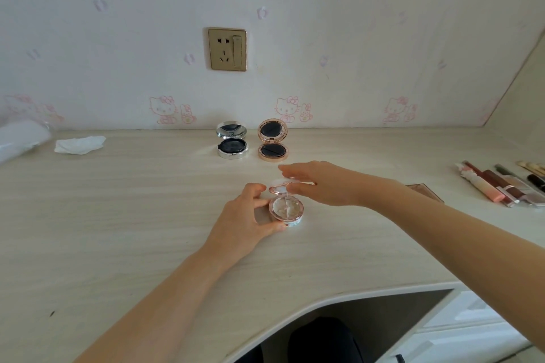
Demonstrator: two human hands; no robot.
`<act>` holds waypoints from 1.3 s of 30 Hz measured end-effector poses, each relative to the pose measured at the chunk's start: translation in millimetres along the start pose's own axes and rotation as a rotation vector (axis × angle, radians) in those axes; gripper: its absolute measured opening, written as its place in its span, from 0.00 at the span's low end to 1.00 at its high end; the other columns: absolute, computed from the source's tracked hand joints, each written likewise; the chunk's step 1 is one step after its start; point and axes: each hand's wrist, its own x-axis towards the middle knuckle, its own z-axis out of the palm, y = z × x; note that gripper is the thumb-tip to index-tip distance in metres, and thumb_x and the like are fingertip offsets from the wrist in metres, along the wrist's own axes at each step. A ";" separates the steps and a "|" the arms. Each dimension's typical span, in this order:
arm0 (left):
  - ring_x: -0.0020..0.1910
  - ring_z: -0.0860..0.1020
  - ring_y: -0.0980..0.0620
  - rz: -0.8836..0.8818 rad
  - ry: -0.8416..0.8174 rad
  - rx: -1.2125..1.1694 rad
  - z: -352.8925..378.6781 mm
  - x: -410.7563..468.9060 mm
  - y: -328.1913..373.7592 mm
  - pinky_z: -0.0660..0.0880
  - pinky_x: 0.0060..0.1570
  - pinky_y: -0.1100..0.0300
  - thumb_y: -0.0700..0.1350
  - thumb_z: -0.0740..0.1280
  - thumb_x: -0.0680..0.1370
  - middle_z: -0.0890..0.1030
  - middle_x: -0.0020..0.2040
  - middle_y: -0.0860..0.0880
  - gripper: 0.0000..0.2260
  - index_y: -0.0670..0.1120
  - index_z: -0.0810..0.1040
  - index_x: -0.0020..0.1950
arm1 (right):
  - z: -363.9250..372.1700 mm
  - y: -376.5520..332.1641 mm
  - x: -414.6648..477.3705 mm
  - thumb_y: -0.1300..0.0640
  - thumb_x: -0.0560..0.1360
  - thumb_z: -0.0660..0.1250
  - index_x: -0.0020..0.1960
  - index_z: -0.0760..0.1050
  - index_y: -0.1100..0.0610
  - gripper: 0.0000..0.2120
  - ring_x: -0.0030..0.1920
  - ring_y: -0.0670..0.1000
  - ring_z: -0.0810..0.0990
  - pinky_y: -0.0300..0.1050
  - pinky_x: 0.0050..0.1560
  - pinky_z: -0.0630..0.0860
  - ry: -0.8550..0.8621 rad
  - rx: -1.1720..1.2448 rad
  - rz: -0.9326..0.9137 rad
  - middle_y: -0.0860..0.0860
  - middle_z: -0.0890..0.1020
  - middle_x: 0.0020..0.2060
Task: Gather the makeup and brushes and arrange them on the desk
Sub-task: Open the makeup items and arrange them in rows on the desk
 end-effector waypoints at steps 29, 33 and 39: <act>0.62 0.74 0.55 0.132 -0.015 0.111 -0.2 -0.2 -0.6 0.71 0.61 0.55 0.59 0.74 0.67 0.80 0.59 0.52 0.21 0.59 0.79 0.60 | 92.7 5.0 -30.5 0.54 0.77 0.66 0.61 0.74 0.54 0.14 0.55 0.51 0.73 0.36 0.49 0.65 0.511 0.156 0.041 0.49 0.79 0.48; 0.52 0.77 0.58 0.159 0.006 0.108 -1.6 2.6 4.9 0.72 0.52 0.63 0.53 0.76 0.67 0.82 0.50 0.56 0.18 0.58 0.81 0.56 | 91.6 8.4 -26.8 0.54 0.76 0.67 0.61 0.75 0.54 0.14 0.56 0.51 0.72 0.35 0.50 0.64 0.524 0.171 0.041 0.49 0.80 0.51; 0.46 0.80 0.62 0.135 0.001 0.061 -0.6 16.4 17.1 0.75 0.49 0.61 0.51 0.78 0.65 0.84 0.46 0.60 0.15 0.58 0.83 0.51 | 82.5 17.9 -19.5 0.57 0.76 0.67 0.60 0.76 0.56 0.13 0.55 0.54 0.74 0.33 0.47 0.61 0.555 0.167 0.030 0.51 0.82 0.51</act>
